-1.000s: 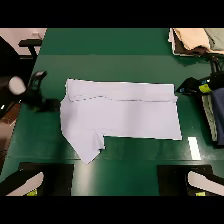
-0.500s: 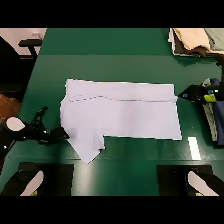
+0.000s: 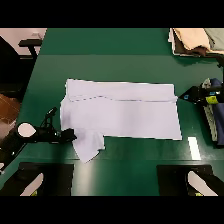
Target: Fold the shirts.
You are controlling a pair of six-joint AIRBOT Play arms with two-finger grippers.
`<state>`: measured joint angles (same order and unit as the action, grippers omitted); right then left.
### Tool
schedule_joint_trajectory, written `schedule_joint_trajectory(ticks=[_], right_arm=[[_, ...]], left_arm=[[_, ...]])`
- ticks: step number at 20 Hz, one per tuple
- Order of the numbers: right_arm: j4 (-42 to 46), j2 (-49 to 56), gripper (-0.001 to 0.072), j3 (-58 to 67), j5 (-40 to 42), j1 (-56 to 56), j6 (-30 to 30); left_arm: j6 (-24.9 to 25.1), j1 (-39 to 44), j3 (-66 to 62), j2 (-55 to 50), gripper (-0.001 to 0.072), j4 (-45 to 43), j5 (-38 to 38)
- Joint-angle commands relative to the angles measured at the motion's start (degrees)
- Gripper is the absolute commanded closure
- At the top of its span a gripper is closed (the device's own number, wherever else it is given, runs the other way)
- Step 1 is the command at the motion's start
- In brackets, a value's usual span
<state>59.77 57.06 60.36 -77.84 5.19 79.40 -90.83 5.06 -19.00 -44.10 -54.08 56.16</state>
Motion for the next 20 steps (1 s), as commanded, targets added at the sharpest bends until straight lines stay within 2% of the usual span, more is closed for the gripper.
schedule_joint_trajectory(ticks=[1, 3, 6, 7, 10, 11, 13, 16, 18, 20], right_arm=[[0.48, -0.13, 0.0242, -0.55, -4.92, 4.44, 0.00], [3.87, -1.99, 0.0242, -4.76, -5.84, 9.84, 0.02], [14.47, -4.94, 0.0240, -16.35, -5.81, 18.14, 0.70], [14.93, -4.76, 0.0240, -19.91, -5.62, 21.00, 1.22], [8.81, -0.61, 0.0245, -27.91, -3.45, 26.12, 0.90], [6.54, 0.92, 0.0281, -29.31, -1.73, 25.88, -0.24], [2.60, 3.61, 0.0282, -30.60, 2.14, 23.32, -1.11], [1.31, 7.10, 0.0284, -29.44, 5.31, 16.57, -1.05], [1.46, 8.92, 0.0473, -27.30, 5.62, 12.57, -1.05], [2.62, 9.33, 0.0618, -24.85, 5.31, 9.62, -1.07]], left_arm=[[-0.59, 1.20, -1.01, 0.07, 0.0685, 0.42, -0.11], [0.02, 1.20, -3.54, 0.07, 0.0686, -0.24, 2.34], [0.44, 1.20, -7.80, 0.07, 0.0686, -3.69, 4.79], [0.83, 1.20, -8.72, 0.07, 0.0686, -4.44, 5.09], [1.31, 1.20, -9.16, 0.07, 0.0685, -4.48, 5.05], [1.29, 1.20, -9.16, 0.07, 0.0685, -4.50, 5.29], [1.29, 1.20, -9.16, 0.07, 0.0685, -4.61, 5.88], [1.29, 1.20, -9.16, 0.07, 0.0685, -4.68, 5.79], [1.29, 1.20, -9.18, 0.07, 0.0685, -4.87, 6.34], [1.25, 1.20, -9.79, 0.07, 0.0686, -6.19, 9.33]])
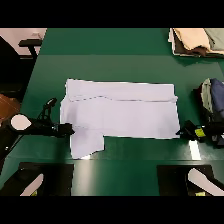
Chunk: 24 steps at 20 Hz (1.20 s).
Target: Fold the shirts.
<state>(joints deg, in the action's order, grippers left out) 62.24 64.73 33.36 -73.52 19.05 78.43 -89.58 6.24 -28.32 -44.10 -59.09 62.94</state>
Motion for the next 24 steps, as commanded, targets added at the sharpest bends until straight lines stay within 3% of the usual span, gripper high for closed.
schedule_joint_trajectory(ticks=[1, 5, 9, 11, 16, 19, 24], right_arm=[[1.88, 1.03, 0.0697, 3.39, 0.39, -5.35, -0.09], [12.04, -6.49, 0.0697, 7.54, -7.58, -7.19, 0.00], [19.61, -17.35, 0.0698, 9.81, -16.22, -7.19, 0.81], [20.33, -20.76, 0.0698, 10.88, -17.62, -7.21, 1.51], [19.80, -15.93, 0.0698, 18.62, -15.37, -7.52, 1.66], [19.87, -5.75, 0.0698, 25.40, -11.82, -11.47, 1.62], [13.86, 13.09, 0.0697, 36.94, -7.30, -17.03, 1.64]], left_arm=[[-0.02, 0.02, -1.27, 0.09, 0.0687, -2.19, 4.48], [-3.56, 0.02, -2.29, 8.17, 0.0688, -7.74, 11.10], [-3.45, 0.02, -2.36, 15.89, 0.0688, -5.27, 25.64], [-3.43, 0.02, -3.82, 16.35, 0.0688, -3.63, 28.79], [-0.63, 0.02, -10.84, 10.14, 0.0688, -7.89, 17.18], [4.55, 0.02, -14.88, -1.01, 0.0685, -8.28, 8.94], [4.59, 0.02, -22.43, -18.95, 0.0684, -8.48, -6.05]])
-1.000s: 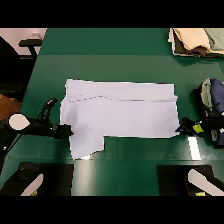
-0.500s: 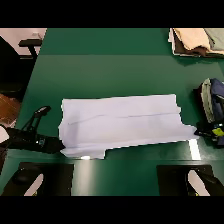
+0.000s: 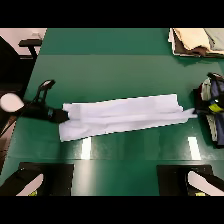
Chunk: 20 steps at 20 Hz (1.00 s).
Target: Fold the shirts.
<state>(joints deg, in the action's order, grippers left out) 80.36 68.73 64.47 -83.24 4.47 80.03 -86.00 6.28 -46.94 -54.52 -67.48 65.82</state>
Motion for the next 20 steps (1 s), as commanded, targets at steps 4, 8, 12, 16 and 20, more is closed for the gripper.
schedule_joint_trajectory(ticks=[4, 8, 12, 16, 20], right_arm=[[-13.29, 17.92, 0.0390, 12.11, 5.68, -1.16, -1.16], [-20.02, 19.56, 0.0251, 14.21, 0.85, 4.72, -8.94], [-20.96, 17.46, 0.0113, 7.78, -0.57, 13.88, -10.80], [-25.00, 20.46, 0.0113, 0.37, -0.50, 19.10, -15.34], [-28.35, 24.28, 0.0114, -1.25, 2.56, 16.28, -16.76]], left_arm=[[0.66, -0.02, -6.45, -14.43, 0.0474, 0.02, -12.22], [0.48, -0.02, -9.18, -14.32, 0.0170, 0.17, -8.07], [0.55, 0.00, -10.32, -14.27, 0.0501, 3.58, -2.43], [0.98, 1.20, -10.25, -14.43, 0.0684, 11.98, -4.81], [0.42, 7.69, -10.16, -16.41, 0.0684, 12.46, -8.90]])
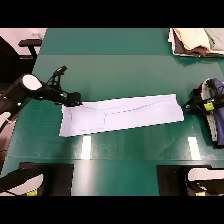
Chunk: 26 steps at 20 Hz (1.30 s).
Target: Fold the shirts.
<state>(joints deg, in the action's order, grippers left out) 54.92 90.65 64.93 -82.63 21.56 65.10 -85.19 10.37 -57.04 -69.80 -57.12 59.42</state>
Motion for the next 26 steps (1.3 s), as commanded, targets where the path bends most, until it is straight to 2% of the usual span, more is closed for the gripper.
schedule_joint_trajectory(ticks=[1, 2, 3, 4, 6, 8, 13, 17, 21, 26], right_arm=[[-3.96, 3.21, 0.0116, -1.70, 2.95, -2.12, -1.84], [-4.90, 3.93, 0.0121, -1.70, 4.17, -3.30, -1.84], [-5.95, 4.44, 0.0217, -1.70, 5.31, -4.52, -1.84], [-6.27, 4.59, 0.0328, -1.70, 6.43, -5.51, -1.84], [-6.34, 3.78, 0.0639, -1.70, 7.28, -6.54, -2.19], [-6.36, 0.92, 0.0698, -1.68, 7.21, -6.54, -2.51], [-10.97, -10.56, 0.0698, 1.53, 3.17, -8.44, -1.86], [-11.91, -16.39, 0.0698, 11.30, -0.20, -15.52, 4.07], [-11.89, -18.60, 0.0698, 20.20, -0.57, -22.67, 9.11], [-11.89, -18.60, 0.0698, 25.62, -0.20, -31.82, 10.14]], left_arm=[[-0.55, 5.73, -0.11, -2.19, 0.0684, 2.36, -3.74], [-0.55, 7.63, -0.11, -3.21, 0.0684, 3.06, -5.46], [-0.55, 9.38, -0.13, -4.57, 0.0684, 4.55, -7.76], [-0.52, 10.73, -0.48, -5.92, 0.0684, 6.21, -9.62], [-0.48, 13.05, -2.95, -9.22, 0.0685, 7.93, -10.95], [-0.33, 15.02, -7.43, -13.38, 0.0685, 7.89, -10.27], [-0.31, 20.76, -20.20, -25.55, 0.0685, 7.89, -10.29], [-0.35, 24.35, -25.66, -32.22, 0.0684, 7.87, -10.32], [-0.37, 24.65, -25.92, -33.79, 0.0685, 6.51, -9.14], [-0.26, 24.48, -25.94, -33.64, 0.0685, 6.49, -8.74]])
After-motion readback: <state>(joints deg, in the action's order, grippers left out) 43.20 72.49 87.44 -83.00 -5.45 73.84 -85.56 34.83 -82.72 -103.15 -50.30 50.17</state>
